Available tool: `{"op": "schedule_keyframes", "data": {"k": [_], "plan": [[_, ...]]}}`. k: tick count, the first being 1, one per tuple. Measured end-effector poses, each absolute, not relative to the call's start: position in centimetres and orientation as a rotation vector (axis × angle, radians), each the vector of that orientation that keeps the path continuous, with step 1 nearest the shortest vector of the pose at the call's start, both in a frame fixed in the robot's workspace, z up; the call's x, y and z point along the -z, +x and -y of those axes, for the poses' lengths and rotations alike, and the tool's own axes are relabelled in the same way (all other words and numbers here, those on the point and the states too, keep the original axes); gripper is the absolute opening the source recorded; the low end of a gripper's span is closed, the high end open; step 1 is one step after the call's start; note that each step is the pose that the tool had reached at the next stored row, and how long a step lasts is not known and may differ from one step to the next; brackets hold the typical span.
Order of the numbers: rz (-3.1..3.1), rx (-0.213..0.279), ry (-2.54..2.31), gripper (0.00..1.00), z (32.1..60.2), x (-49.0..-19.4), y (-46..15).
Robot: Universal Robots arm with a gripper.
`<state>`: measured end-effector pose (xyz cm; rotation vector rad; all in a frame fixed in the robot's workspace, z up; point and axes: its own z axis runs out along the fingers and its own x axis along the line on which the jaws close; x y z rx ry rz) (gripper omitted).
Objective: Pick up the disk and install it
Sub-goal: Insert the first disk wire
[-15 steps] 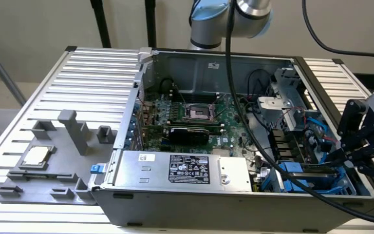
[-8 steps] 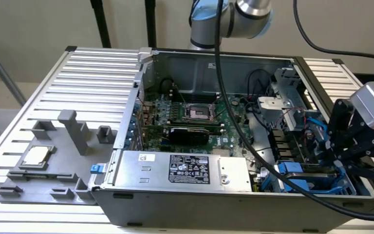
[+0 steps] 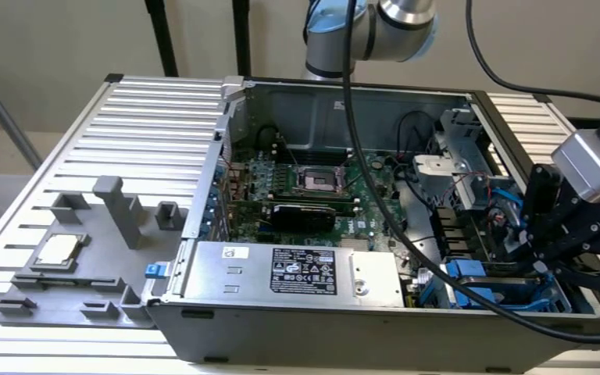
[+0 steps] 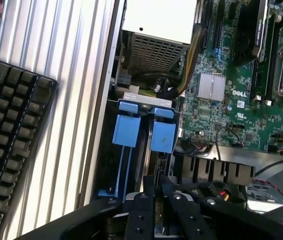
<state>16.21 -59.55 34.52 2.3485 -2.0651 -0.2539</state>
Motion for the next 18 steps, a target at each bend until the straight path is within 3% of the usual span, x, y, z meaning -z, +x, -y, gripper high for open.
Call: {"op": "schedule_keyframes", "data": {"k": [18], "plan": [[2.194, 0.254, 2.240, 0.16, 59.19, -34.12, 16.14]]}}
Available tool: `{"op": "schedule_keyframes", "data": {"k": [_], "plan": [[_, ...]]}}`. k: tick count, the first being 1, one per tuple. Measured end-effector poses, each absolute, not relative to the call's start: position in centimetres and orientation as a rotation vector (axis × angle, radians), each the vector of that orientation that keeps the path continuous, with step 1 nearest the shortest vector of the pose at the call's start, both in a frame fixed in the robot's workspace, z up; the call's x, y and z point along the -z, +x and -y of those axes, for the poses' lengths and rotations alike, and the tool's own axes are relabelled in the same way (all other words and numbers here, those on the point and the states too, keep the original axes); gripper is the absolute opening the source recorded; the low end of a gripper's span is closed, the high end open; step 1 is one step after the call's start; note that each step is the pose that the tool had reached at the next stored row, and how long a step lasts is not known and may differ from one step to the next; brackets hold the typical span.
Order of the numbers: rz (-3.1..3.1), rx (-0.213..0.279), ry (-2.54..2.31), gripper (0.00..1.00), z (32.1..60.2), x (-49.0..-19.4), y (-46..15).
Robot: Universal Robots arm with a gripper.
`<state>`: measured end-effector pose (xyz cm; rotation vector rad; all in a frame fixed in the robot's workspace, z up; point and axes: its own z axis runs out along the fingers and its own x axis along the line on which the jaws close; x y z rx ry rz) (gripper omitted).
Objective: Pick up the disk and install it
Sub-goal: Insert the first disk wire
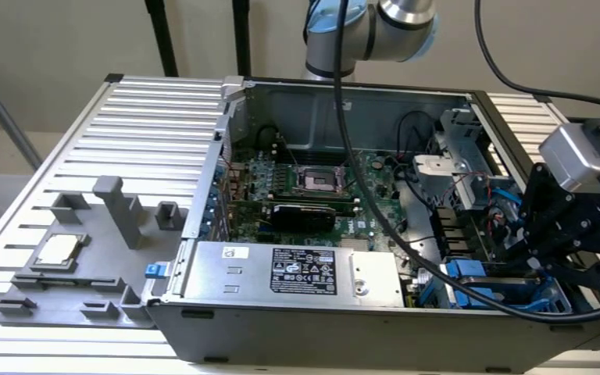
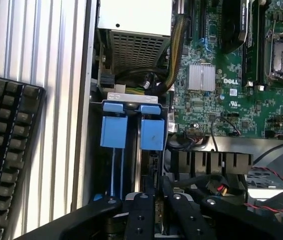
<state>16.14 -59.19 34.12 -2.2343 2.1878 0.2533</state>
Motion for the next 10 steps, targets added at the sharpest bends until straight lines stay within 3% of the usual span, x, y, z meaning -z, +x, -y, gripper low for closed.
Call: {"op": "schedule_keyframes", "data": {"k": [10], "plan": [[-2.247, -0.253, -2.168, 0.16, 59.19, -34.13, 16.09]]}}
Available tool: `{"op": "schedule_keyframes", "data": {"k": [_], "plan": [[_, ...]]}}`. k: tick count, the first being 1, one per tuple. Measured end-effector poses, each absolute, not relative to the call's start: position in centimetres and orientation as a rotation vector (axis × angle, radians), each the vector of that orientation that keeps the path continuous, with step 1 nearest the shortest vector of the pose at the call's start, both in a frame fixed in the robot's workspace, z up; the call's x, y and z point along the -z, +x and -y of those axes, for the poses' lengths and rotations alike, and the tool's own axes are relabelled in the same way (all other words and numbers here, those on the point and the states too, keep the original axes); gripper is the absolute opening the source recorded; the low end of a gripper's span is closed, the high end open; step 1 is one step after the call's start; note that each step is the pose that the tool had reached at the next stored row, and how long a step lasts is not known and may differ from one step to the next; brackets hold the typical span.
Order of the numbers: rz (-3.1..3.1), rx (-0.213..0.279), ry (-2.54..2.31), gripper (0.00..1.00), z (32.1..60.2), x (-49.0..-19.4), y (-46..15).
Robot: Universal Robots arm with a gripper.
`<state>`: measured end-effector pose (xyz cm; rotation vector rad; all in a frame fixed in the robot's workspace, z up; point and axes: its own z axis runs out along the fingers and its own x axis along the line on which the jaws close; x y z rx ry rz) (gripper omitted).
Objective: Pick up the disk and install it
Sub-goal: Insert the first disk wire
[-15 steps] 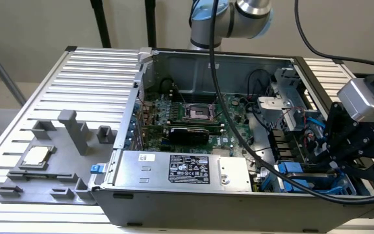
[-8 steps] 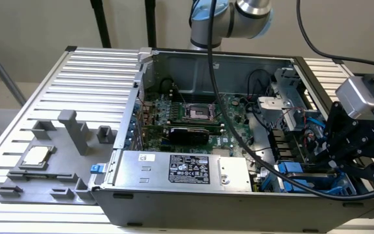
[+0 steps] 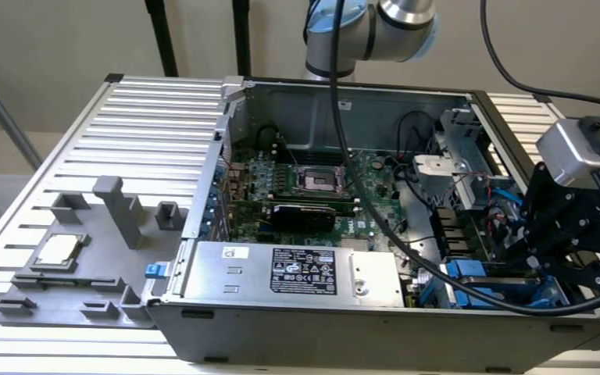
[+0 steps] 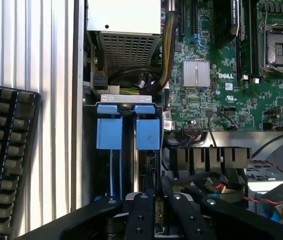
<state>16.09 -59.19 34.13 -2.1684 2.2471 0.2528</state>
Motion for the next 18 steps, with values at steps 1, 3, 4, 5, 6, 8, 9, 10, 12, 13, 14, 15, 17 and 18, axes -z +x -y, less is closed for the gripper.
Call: {"op": "schedule_keyframes", "data": {"k": [1, 3, 4, 5, 6, 8, 9, 10, 12, 13, 14, 15, 17, 18], "plan": [[-2.251, -0.253, -2.164, 0.16, 59.19, -34.13, 16.08], [-2.258, -0.253, -2.156, 0.16, 59.20, -34.14, 16.05], [-2.261, -0.253, -2.153, 0.16, 59.20, -34.15, 16.05], [-2.264, -0.253, -2.150, 0.16, 59.20, -34.17, 16.04], [-2.266, -0.253, -2.147, 0.16, 59.20, -34.18, 16.03], [-2.269, -0.253, -2.144, 0.16, 59.20, -34.19, 15.99], [-2.271, -0.253, -2.144, 0.16, 59.21, -34.21, 15.97], [-2.272, -0.251, -2.143, 0.16, 59.20, -34.22, 15.94], [-2.277, -0.244, -2.145, 0.16, 59.20, -34.24, 15.89], [-2.281, -0.239, -2.147, 0.16, 59.20, -34.24, 15.86], [-2.285, -0.232, -2.150, 0.16, 59.20, -34.25, 15.85], [-2.290, -0.223, -2.154, 0.16, 59.19, -34.26, 15.84], [-2.297, -0.212, -2.158, 0.16, 59.07, -34.25, 15.83], [-2.299, -0.209, -2.159, 0.16, 58.96, -34.25, 15.82]]}}
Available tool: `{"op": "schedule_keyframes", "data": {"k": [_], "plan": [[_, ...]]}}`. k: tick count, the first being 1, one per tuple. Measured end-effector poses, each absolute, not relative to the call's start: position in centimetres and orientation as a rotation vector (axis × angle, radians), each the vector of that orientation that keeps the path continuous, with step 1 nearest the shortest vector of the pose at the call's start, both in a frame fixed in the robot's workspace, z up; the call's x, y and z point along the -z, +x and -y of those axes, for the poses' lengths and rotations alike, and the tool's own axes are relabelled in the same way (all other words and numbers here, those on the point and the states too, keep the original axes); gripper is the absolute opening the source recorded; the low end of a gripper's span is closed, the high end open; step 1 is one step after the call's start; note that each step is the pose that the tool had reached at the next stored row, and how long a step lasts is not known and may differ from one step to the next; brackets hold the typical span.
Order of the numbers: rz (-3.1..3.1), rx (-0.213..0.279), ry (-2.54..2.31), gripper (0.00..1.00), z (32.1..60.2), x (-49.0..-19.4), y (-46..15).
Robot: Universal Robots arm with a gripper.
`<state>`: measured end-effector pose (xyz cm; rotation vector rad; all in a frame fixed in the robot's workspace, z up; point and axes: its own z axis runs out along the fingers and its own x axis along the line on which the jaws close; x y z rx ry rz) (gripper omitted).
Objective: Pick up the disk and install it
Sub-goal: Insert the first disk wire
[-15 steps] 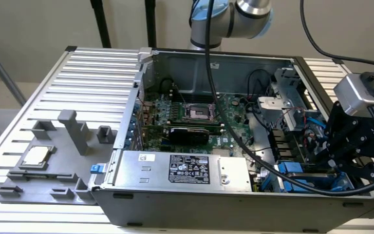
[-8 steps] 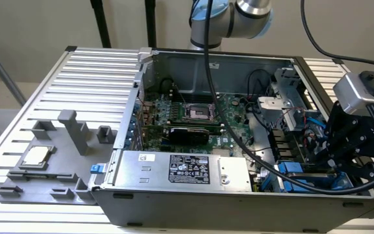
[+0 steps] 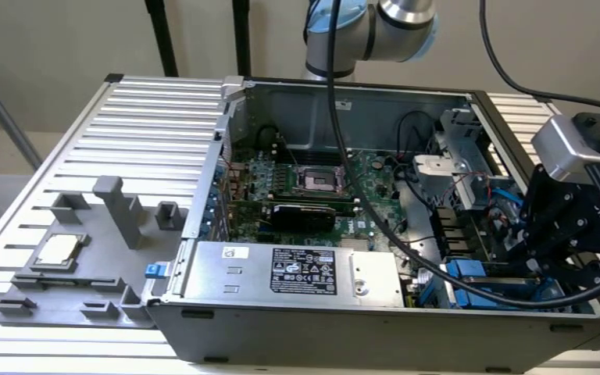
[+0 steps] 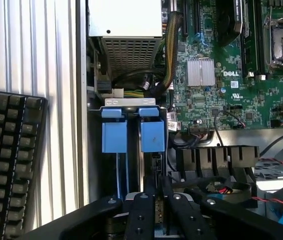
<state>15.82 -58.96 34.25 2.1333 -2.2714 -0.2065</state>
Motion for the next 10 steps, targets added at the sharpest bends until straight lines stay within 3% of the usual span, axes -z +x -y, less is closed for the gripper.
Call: {"op": "schedule_keyframes", "data": {"k": [10], "plan": [[2.264, 0.176, 2.119, 0.16, 58.06, -34.25, 15.82]]}}
